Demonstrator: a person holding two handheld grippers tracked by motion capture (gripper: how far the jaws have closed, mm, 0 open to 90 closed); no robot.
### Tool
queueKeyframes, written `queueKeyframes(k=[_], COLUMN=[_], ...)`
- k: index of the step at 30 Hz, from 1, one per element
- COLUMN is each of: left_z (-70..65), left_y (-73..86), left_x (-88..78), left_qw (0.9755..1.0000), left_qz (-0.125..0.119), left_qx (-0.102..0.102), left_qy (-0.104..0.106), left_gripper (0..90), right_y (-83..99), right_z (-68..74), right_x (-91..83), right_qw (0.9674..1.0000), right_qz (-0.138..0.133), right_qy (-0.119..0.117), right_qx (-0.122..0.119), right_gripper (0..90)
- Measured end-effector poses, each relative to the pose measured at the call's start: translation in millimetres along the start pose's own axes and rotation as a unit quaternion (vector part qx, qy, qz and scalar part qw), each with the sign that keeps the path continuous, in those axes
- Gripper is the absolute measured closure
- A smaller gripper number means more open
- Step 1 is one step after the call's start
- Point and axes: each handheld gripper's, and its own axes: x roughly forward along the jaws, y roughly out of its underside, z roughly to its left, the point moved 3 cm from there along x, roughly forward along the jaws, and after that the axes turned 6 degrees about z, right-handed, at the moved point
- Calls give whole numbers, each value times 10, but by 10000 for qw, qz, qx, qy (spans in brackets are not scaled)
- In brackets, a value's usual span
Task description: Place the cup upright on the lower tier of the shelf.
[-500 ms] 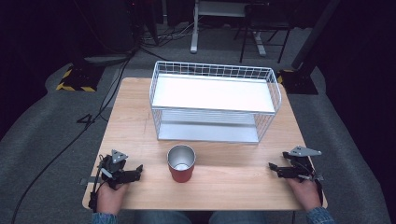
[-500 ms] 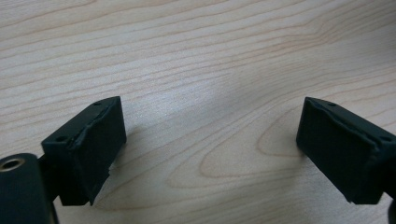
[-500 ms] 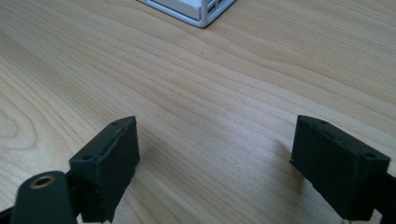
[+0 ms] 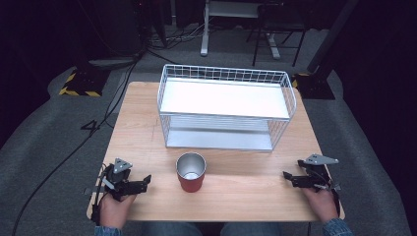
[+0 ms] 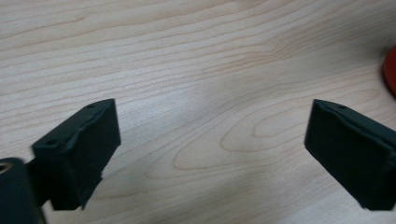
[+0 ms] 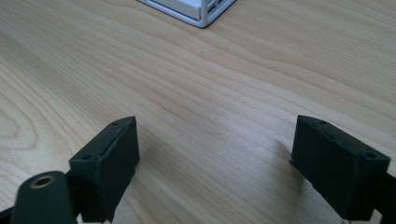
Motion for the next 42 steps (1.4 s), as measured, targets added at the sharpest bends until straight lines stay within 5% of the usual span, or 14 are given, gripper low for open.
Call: queueKeyframes(k=[11, 22, 29, 36, 42], left_z=[-242, -475, -596, -674, -868], left_y=[-86, -76, -54, -23, -3], left_x=[-249, -390, -435, -464, -475], left_qw=[9988, 9962, 9948, 9926, 9922], left_qz=[-435, -766, -883, -1011, -1009], left_qx=[237, 342, 350, 154, 426], left_qy=[7, 250, 372, 660, 596], left_gripper=[0, 0, 0, 1, 1], right_y=[6, 6, 6, 6, 6], right_z=[3, 3, 3, 3, 3], right_x=[-6, -6, -6, -6, -6], right_qw=[10000, 10000, 10000, 10000, 10000], right_qz=[1, 2, 2, 3, 1], right_qy=[-7, -9, -9, -8, -8], right_qx=[-22, -21, -20, -21, -23], right_gripper=[156, 156, 156, 156, 156])
